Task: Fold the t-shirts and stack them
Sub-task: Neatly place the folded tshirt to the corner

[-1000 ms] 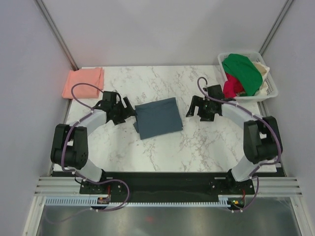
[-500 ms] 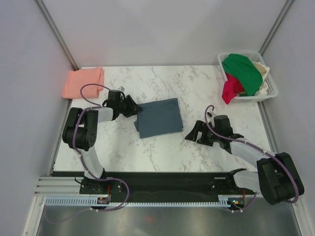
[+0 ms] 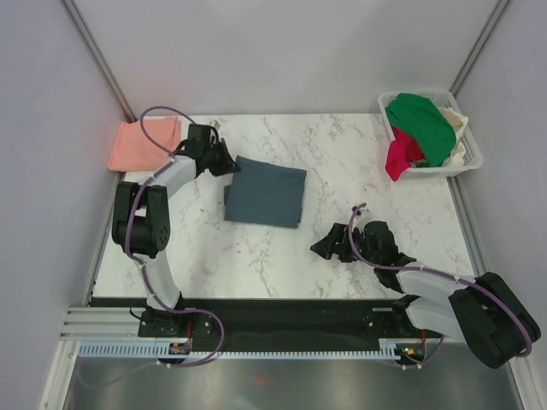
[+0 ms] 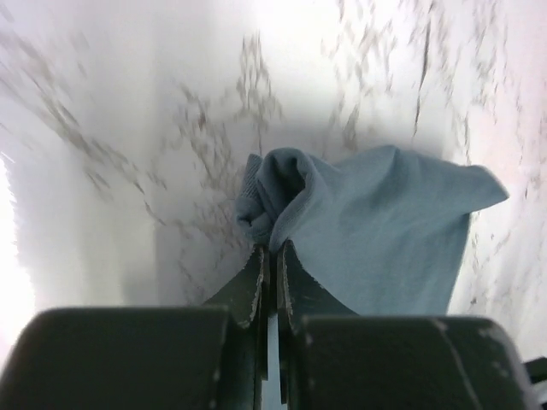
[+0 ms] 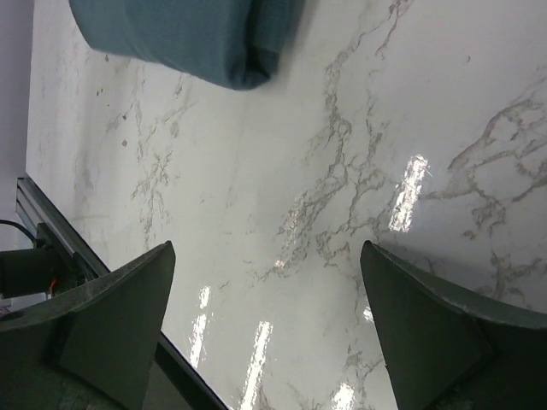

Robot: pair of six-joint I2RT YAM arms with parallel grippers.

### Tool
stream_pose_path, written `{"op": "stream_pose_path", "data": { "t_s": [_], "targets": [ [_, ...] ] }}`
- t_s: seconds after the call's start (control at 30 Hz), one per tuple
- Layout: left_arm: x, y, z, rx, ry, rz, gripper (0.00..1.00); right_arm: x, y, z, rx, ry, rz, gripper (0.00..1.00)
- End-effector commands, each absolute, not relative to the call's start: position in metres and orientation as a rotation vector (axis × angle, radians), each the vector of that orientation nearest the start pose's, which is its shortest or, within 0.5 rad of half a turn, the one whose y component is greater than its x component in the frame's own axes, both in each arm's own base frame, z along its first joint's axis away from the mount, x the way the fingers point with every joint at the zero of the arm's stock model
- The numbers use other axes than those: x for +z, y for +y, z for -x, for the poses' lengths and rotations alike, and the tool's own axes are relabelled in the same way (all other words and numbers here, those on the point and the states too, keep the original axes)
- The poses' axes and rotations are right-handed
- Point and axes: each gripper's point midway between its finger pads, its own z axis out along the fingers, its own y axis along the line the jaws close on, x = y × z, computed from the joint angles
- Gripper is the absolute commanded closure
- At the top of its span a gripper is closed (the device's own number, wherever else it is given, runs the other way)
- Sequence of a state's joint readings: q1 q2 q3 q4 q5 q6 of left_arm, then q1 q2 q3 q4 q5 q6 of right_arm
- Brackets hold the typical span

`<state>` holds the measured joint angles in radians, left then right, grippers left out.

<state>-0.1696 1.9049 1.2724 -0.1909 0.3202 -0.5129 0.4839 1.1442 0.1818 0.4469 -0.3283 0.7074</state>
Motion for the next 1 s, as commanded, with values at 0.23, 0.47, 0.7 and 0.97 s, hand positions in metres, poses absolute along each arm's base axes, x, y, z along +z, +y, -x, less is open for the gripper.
{"op": "stream_pose_path", "data": {
  "t_s": [0.23, 0.47, 0.7, 0.97],
  "targets": [
    [0.166, -0.042, -0.503, -0.055, 2.275, 0.033, 0.98, 0.029, 0.196, -0.213, 0.949, 2.270, -0.048, 0.02],
    [0.217, 0.018, -0.525, 0.203, 2.155, 0.036, 0.98, 0.023, 0.198, -0.211, 0.961, 2.293, -0.038, 0.02],
    [0.259, 0.050, -0.547, 0.363, 2.021, -0.017, 0.98, 0.022, 0.202, -0.211, 0.979, 2.300, -0.028, 0.02],
    [0.304, 0.087, -0.567, 0.461, 1.921, 0.032, 0.98, 0.023, 0.202, -0.212, 0.983, 2.293, -0.036, 0.02]
  ]
}}
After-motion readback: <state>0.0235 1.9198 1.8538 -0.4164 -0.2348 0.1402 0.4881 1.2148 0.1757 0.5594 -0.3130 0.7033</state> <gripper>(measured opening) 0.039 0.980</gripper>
